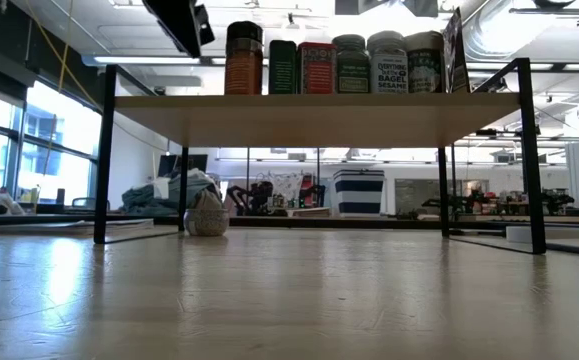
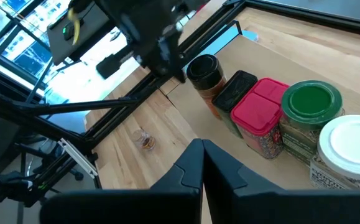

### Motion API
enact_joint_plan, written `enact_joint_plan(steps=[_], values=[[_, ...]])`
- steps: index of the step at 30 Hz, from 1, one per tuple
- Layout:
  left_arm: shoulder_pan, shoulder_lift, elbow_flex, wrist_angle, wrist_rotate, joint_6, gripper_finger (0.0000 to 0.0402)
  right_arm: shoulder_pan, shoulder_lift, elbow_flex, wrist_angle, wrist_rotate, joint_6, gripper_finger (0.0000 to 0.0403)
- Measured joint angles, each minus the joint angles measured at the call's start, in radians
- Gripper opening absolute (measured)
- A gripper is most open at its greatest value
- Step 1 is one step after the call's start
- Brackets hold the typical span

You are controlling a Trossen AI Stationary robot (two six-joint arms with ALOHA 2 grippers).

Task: Shelf spices
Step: Put the black seasoning bottle on the shelf

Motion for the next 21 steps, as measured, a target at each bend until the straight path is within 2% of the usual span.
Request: enact_joint_plan(steps=[4, 9, 12, 21], values=[[-0.041, 0.033, 0.0, 0.015, -0.049, -0.007, 0.0, 0.0, 0.0, 0.0, -0.007, 0.0, 0.0, 0.0], [-0.04, 0.067, 0.0, 0.086, -0.11, -0.01, 0.0, 0.0, 0.0, 0.0, -0.013, 0.0, 0.0, 0.0], [-0.041, 0.076, 0.0, 0.115, -0.113, -0.01, 0.0, 0.0, 0.0, 0.0, -0.013, 0.0, 0.005, 0.0], [-0.038, 0.077, 0.0, 0.12, -0.203, -0.002, 0.0, 0.0, 0.0, 0.0, -0.013, 0.0, 0.007, 0.0]])
